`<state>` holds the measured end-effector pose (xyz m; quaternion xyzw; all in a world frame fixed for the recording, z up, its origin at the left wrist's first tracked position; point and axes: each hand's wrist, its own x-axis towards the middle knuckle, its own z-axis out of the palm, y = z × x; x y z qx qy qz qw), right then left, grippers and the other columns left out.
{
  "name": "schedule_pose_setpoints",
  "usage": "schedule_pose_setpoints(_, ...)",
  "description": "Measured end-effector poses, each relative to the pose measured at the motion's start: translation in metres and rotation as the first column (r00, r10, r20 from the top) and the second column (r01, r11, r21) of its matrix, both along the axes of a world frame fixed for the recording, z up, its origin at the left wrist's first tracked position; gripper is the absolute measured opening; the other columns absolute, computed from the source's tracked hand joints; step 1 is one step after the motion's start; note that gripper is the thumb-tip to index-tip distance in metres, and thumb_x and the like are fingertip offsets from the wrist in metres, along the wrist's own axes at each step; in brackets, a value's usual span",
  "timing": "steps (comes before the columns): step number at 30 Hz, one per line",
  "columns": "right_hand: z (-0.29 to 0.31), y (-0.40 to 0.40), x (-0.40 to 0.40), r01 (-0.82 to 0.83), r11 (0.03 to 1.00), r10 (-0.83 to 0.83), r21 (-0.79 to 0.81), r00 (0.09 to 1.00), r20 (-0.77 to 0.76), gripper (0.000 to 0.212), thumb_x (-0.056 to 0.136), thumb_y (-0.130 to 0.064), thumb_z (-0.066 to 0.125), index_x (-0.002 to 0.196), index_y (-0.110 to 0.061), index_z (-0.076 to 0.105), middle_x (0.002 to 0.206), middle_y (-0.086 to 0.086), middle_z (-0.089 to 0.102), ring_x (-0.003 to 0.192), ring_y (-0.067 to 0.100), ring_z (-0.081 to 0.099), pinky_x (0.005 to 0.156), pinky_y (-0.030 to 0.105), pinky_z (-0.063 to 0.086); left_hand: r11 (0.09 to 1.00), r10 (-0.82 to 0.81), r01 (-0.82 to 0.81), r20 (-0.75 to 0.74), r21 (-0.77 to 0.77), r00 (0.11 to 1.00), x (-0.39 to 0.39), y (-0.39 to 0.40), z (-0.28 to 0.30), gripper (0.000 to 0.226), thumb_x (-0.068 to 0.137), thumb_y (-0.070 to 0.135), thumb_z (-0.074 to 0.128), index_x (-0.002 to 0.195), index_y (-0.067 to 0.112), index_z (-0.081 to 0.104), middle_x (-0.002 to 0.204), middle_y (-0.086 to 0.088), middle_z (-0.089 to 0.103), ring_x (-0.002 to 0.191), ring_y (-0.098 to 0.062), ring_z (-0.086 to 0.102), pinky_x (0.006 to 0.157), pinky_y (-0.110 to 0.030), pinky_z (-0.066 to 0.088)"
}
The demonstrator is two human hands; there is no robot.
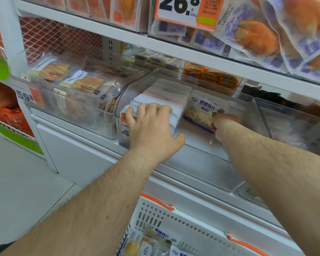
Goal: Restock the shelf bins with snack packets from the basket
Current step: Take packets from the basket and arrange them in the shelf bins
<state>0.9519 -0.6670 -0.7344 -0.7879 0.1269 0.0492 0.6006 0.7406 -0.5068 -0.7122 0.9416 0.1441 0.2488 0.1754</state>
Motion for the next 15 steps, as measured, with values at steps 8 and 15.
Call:
schedule_pose_setpoints(8, 0.000, 0.010, -0.004, 0.151, 0.988, -0.150, 0.018, 0.988, -0.021, 0.028, 0.092, -0.028, 0.064, 0.115, -0.011, 0.058, 0.096, 0.004, 0.065, 0.084, 0.020, 0.064, 0.083, 0.040, 0.060, 1.000, 0.001, -0.001, -0.005, 0.000, 1.000, 0.001, 0.000, 0.000, 0.066, 0.075, 0.060, 0.064, 0.132, 0.031, 0.045, 0.136, 0.007, 0.043, 0.135, -0.020, 0.027, 0.117, -0.048, 0.001)
schedule_pose_setpoints(15, -0.005, 0.003, -0.002, 0.077, 0.997, -0.077, -0.005, 0.997, 0.026, 0.032, 0.096, -0.022, 0.056, 0.126, -0.011, 0.055, 0.085, -0.002, 0.052, 0.080, 0.016, 0.058, 0.088, 0.033, 0.054, 1.000, 0.002, -0.002, 0.011, -0.011, 1.000, 0.000, 0.000, 0.000, 0.067, 0.075, 0.059, 0.065, 0.132, 0.031, 0.046, 0.135, 0.006, 0.045, 0.134, -0.021, 0.029, 0.117, -0.049, 0.001)
